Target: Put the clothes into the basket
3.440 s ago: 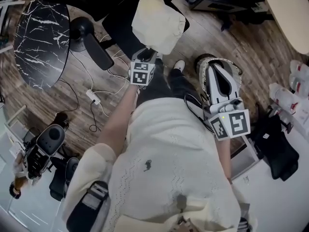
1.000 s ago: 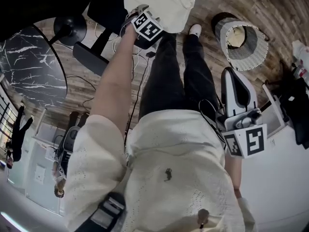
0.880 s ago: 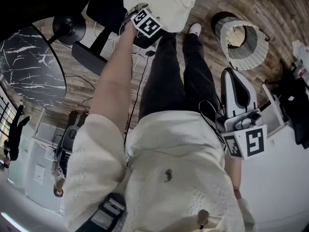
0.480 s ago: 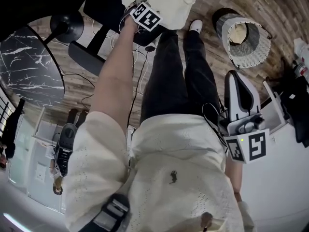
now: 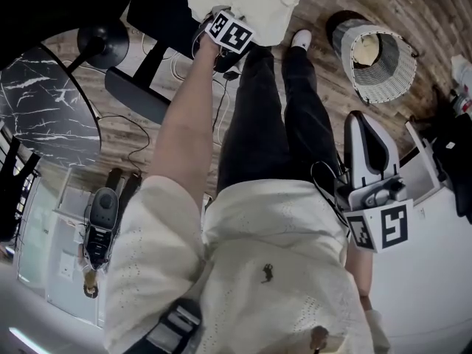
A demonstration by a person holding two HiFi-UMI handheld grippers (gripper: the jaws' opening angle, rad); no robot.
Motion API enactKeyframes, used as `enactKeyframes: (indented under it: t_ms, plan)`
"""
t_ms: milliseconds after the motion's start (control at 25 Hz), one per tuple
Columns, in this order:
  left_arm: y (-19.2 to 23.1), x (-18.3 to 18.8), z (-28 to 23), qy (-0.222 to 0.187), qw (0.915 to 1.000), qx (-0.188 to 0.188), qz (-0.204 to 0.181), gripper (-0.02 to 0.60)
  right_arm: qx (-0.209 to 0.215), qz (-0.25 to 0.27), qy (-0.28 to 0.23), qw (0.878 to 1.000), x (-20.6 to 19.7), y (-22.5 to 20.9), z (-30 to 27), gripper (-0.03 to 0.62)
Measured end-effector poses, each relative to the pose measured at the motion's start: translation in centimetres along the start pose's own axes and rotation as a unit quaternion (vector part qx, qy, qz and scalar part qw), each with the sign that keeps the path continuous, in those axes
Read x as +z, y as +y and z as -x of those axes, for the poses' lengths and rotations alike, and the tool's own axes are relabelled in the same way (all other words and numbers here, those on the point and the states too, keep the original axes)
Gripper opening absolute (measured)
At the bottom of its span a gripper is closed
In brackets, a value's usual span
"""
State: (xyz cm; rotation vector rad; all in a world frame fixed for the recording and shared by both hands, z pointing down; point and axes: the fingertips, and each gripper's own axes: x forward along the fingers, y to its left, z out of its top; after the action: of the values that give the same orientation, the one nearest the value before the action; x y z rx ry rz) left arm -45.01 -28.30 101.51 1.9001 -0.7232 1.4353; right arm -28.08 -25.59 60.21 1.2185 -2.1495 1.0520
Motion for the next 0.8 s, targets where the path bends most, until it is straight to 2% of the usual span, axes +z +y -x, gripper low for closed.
enactKeyframes:
  t_ms: [160,400,800]
  plan:
    - [-0.5,-0.2,0.7,-0.004,0.9992,0.005,0.039,0.12,0.001,0.004,-0.009,1.0,0.4,0.3,0.3,0.009]
    - [-1.2,-0.6,2.1,0.005,0.9996,0.006,0.028,0.065,0.006,0.012,-0.022,1.0,1.4,1.3,0.9,0.009]
    - [-2.5,-0.3,5.2,0.001,0.9995,0.0,0.032,0.044,0.005,0.022,-0.045,0.999,2.5,2.2,3.1,0.008]
